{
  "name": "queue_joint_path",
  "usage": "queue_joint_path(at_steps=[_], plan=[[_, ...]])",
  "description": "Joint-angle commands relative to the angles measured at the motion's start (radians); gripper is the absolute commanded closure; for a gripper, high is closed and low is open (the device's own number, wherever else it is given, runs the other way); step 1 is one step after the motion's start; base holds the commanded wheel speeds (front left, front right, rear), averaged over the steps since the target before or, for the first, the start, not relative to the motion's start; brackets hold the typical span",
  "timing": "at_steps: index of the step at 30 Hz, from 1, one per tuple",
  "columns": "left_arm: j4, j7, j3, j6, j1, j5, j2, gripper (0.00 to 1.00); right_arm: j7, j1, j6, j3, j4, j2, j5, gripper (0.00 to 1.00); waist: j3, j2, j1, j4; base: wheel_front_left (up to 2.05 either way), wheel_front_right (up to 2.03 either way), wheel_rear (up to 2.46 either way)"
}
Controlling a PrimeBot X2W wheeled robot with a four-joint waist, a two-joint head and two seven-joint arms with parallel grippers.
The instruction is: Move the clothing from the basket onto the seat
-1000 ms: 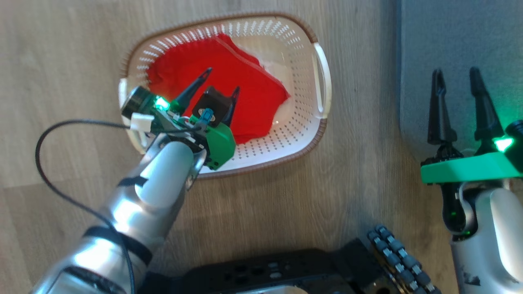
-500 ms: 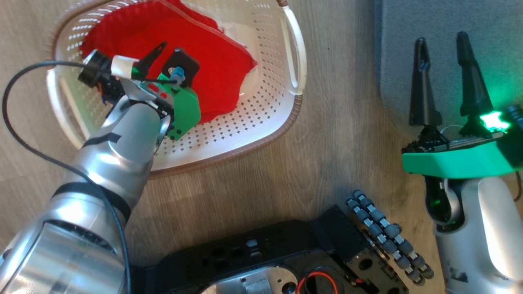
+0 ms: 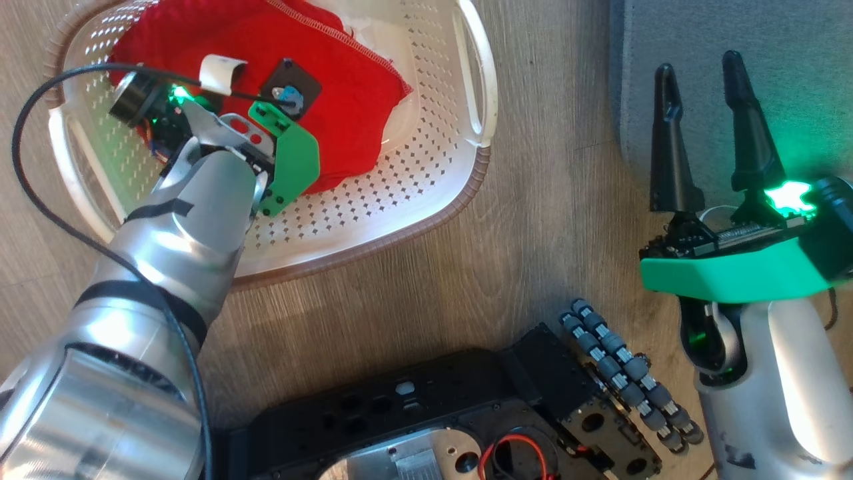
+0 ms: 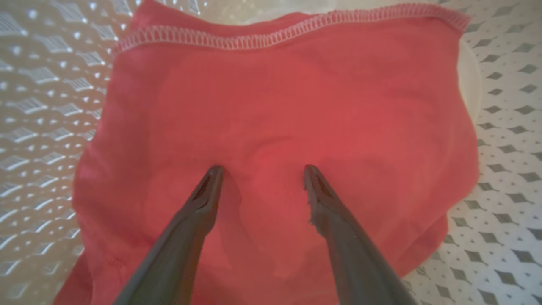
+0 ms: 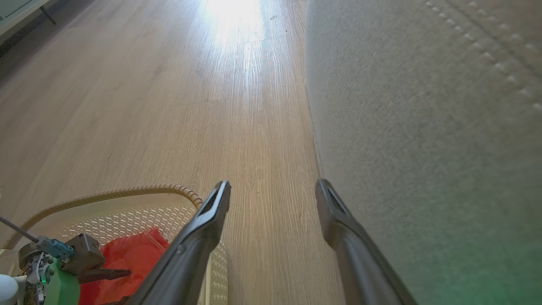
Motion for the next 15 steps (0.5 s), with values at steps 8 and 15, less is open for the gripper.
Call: queue_joint_path(at_steps=[8, 15], plan=[[-0.008, 0.137, -0.014, 0.028, -0.012, 0.006, 0.041, 0.0, 0.004, 0.086, 0.008, 0.024, -0.016, 0.01, 0.012, 0.0, 0.013, 0.0, -0.0001, 0.004, 0.0, 0.0, 0.0], [-0.008, 0.177, -0.04, 0.027, -0.025, 0.014, 0.047, 0.0, 0.004, 0.095, 0.008, 0.029, -0.027, 0.011, 0.01, 0.0, 0.02, 0.0, -0.0001, 0.007, 0.0, 0.0, 0.0]])
